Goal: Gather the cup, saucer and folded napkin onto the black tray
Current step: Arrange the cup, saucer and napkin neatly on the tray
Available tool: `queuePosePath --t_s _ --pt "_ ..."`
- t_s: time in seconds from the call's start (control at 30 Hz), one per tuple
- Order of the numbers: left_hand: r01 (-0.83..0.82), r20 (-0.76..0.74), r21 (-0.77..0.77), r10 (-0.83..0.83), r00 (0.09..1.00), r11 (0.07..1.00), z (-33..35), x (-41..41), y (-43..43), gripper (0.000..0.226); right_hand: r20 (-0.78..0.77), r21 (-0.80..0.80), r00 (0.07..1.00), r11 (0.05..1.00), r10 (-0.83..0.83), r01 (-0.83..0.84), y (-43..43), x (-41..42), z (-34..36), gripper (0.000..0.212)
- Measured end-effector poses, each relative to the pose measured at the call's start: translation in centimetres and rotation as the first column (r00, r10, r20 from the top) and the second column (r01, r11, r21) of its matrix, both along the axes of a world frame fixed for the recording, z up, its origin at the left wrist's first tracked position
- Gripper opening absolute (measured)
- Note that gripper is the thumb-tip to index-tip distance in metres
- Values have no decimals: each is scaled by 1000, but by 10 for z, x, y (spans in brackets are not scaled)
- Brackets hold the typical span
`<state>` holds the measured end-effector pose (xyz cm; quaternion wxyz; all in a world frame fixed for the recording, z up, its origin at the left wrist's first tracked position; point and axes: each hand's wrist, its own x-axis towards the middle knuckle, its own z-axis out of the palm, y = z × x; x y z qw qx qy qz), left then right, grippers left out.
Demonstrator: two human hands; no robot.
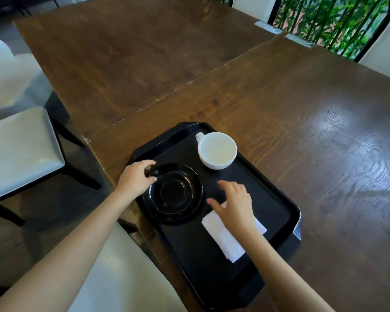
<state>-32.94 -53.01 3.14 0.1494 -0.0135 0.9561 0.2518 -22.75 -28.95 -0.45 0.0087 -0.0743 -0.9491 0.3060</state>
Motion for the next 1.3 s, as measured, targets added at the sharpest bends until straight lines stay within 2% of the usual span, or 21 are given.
queuePosePath --t_s 0.13,0.33,0.57,0.9,1.0,1.07,1.1,1.13,1.2,1.27,1.3 --pt "-16 18 59 15 1000 998 -7 4 -7 44 -32 203 982 964 184 -174 -20 6 2 72" --pt "-85 3 166 86 996 982 -13 2 -7 38 33 230 965 937 261 -262 -24 -7 4 79" --pt "-103 -10 190 107 994 976 -13 -5 -9 37 17 211 966 943 259 -257 -25 -13 3 79" --pt "-94 9 146 94 996 985 -7 -11 -8 39 11 177 970 954 243 -241 -30 -18 1 80" --pt "-59 -129 21 61 990 998 8 4 -3 42 12 114 976 969 219 -219 -24 -14 5 77" --pt "-60 -233 98 82 969 993 21 30 9 39 -3 75 986 984 165 -164 -10 -7 10 71" --pt "-51 -224 178 91 970 983 26 50 18 37 5 68 991 989 132 -132 1 -2 12 69" --pt "-48 -158 269 93 983 962 29 72 28 37 34 65 994 992 103 -105 12 5 14 68" --pt "-92 91 433 58 994 897 28 119 50 42 143 78 986 993 82 -93 35 19 19 70" --pt "-168 296 492 18 955 854 20 153 69 52 248 107 962 984 111 -141 49 35 22 79" --pt "-195 344 491 16 939 849 14 164 76 56 291 115 948 979 131 -170 52 42 23 85"
